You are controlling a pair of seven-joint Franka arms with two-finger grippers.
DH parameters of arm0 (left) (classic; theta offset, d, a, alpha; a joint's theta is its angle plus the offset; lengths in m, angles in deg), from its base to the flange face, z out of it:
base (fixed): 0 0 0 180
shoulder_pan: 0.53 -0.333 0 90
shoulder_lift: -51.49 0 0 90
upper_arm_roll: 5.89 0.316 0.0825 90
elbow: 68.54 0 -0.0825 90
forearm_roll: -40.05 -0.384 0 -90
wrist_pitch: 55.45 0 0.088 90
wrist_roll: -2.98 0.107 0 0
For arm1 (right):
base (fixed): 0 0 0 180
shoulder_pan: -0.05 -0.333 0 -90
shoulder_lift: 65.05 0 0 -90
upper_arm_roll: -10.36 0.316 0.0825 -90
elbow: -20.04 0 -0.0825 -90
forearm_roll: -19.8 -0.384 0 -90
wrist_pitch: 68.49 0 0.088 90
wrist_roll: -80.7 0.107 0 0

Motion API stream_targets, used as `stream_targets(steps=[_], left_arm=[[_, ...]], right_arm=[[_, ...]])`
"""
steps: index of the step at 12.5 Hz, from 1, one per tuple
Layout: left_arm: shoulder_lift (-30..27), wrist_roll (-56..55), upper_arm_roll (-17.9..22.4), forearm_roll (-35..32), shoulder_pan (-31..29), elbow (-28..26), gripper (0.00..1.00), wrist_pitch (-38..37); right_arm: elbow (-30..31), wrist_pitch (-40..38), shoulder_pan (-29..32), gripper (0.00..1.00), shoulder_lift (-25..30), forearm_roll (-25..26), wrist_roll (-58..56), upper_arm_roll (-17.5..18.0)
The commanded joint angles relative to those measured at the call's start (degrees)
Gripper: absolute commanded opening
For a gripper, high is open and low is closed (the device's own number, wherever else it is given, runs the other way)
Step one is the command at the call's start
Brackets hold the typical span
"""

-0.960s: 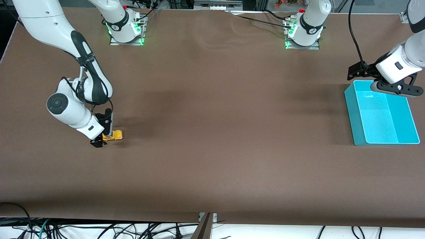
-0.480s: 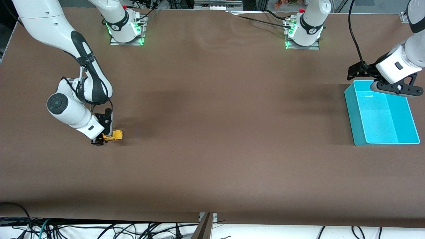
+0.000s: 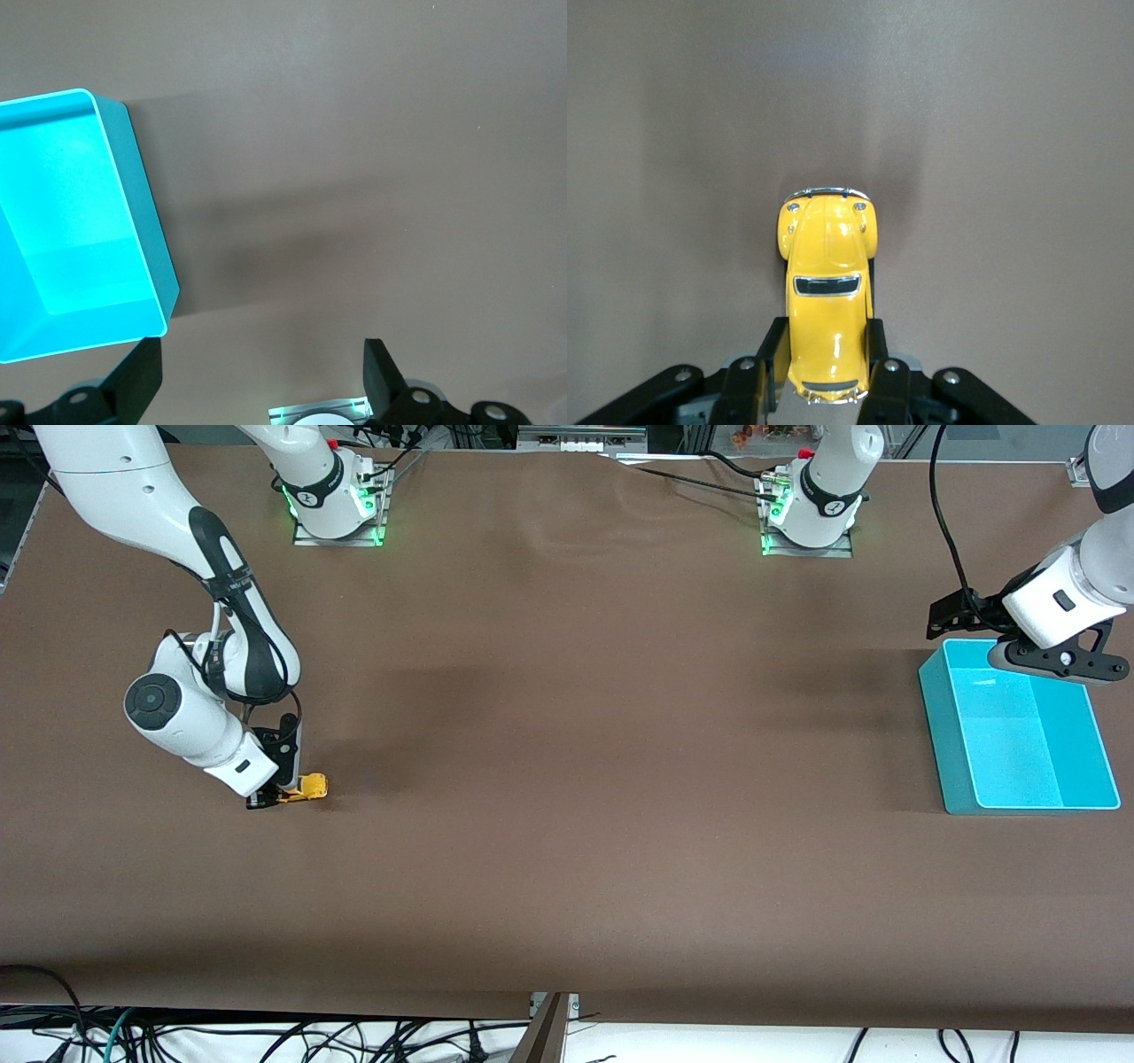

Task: Wind and store yellow beetle car

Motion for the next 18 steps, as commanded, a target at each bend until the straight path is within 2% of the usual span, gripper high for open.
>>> stream_targets(steps=[1, 6, 18], left_arm=[[-0.6, 0.9, -0.4, -1.2, -0.5, -0.3, 1.0, -0.3], [-0.5, 0.9, -0.4, -1.2, -0.5, -0.3, 1.0, -0.3], [-0.5, 0.9, -0.4, -1.2, -0.5, -0.3, 1.0, -0.3]], right_arm=[[0.7, 0.8, 0.1, 0.21, -0.1, -1.2, -0.2, 0.3], [1.0, 0.5, 0.2, 0.16, -0.8, -6.1, -0.2, 0.3], [1.0, 0.7, 3.8, 0.17, -2.0, -6.1, -3.4, 0.2]])
